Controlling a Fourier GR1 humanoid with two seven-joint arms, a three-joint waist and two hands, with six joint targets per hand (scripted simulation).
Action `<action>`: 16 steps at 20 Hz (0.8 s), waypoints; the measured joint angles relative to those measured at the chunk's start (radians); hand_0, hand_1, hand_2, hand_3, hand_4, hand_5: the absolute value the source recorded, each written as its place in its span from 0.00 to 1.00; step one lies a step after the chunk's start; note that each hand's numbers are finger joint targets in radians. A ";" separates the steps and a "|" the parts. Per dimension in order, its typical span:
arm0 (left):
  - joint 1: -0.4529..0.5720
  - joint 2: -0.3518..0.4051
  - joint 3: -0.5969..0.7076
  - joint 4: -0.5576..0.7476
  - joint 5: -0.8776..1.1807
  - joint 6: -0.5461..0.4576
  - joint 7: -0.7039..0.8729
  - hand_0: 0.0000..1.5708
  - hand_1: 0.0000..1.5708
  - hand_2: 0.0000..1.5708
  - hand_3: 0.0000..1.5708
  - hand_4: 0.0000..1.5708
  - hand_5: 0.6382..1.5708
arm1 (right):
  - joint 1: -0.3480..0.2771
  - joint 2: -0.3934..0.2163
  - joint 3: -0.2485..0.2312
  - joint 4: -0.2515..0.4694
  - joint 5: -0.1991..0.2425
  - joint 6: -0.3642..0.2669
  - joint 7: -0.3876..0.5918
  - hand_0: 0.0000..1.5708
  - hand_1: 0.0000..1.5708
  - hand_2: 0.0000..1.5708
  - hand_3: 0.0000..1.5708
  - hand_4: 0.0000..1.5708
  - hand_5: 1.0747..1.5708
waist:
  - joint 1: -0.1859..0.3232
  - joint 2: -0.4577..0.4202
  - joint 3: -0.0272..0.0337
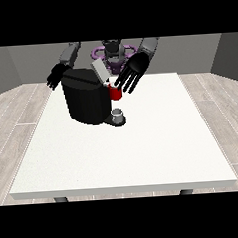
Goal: Insert the coffee pod into the coffee machine and close the lid
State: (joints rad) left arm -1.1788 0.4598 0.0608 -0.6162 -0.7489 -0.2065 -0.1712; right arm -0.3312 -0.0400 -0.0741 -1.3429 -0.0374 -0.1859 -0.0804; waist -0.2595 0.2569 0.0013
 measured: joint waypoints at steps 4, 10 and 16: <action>0.029 -0.014 -0.004 -0.005 -0.002 -0.017 0.005 0.00 0.00 0.00 0.00 0.00 1.00 | 0.028 -0.007 -0.013 0.018 -0.011 0.006 0.006 0.00 0.00 0.00 0.00 0.24 1.00 | 0.019 -0.048 -0.0006; 0.078 -0.053 0.004 -0.025 0.005 -0.008 0.012 0.00 0.00 0.00 0.00 0.00 1.00 | 0.070 -0.002 -0.009 0.034 -0.006 0.004 -0.012 0.00 0.00 0.00 0.00 0.25 1.00 | 0.045 -0.100 -0.0011; 0.154 -0.140 0.101 -0.048 0.136 -0.017 0.010 0.00 0.00 0.00 0.00 0.16 1.00 | 0.135 -0.011 -0.050 0.072 -0.030 0.002 -0.021 0.00 0.00 0.00 0.00 0.28 1.00 | 0.123 -0.206 -0.0013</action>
State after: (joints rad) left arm -1.0251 0.3200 0.1620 -0.6638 -0.6131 -0.2235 -0.1616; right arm -0.1961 -0.0507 -0.1237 -1.2706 -0.0672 -0.1836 -0.1010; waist -0.1365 0.0510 0.0000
